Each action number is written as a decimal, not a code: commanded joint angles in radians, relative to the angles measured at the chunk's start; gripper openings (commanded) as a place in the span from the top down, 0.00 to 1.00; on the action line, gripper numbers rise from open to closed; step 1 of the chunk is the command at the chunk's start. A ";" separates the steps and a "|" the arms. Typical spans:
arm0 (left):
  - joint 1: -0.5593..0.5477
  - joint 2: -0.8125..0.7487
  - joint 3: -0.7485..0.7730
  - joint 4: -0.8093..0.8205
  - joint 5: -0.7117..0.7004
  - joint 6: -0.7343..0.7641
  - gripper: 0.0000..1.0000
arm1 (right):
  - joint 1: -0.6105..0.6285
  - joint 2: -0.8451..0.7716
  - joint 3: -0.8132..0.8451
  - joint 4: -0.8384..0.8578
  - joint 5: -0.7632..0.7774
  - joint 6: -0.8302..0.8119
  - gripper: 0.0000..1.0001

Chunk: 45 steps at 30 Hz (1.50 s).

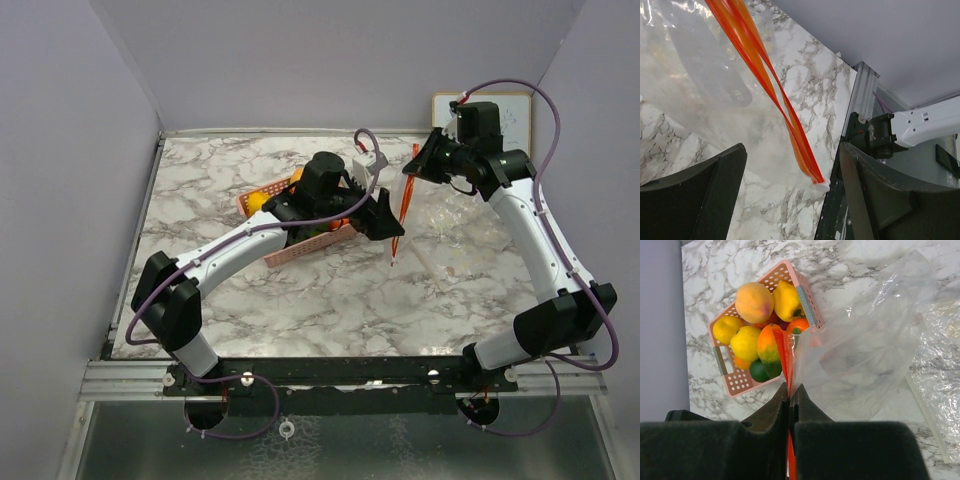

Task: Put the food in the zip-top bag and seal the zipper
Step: Open the zipper of the food storage bag.

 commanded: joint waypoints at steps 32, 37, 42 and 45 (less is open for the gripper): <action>-0.050 0.042 0.059 -0.007 -0.262 0.023 1.00 | 0.007 -0.062 0.001 -0.051 -0.067 -0.162 0.39; -0.050 0.037 0.041 -0.001 -0.263 0.018 1.00 | 0.007 -0.080 -0.045 -0.024 -0.117 -0.168 0.38; -0.050 0.036 0.036 0.002 -0.261 0.017 1.00 | 0.007 -0.095 -0.100 0.020 -0.181 -0.161 0.54; -0.050 0.029 0.031 0.010 -0.252 0.018 1.00 | 0.007 -0.099 -0.132 0.040 -0.187 -0.151 0.74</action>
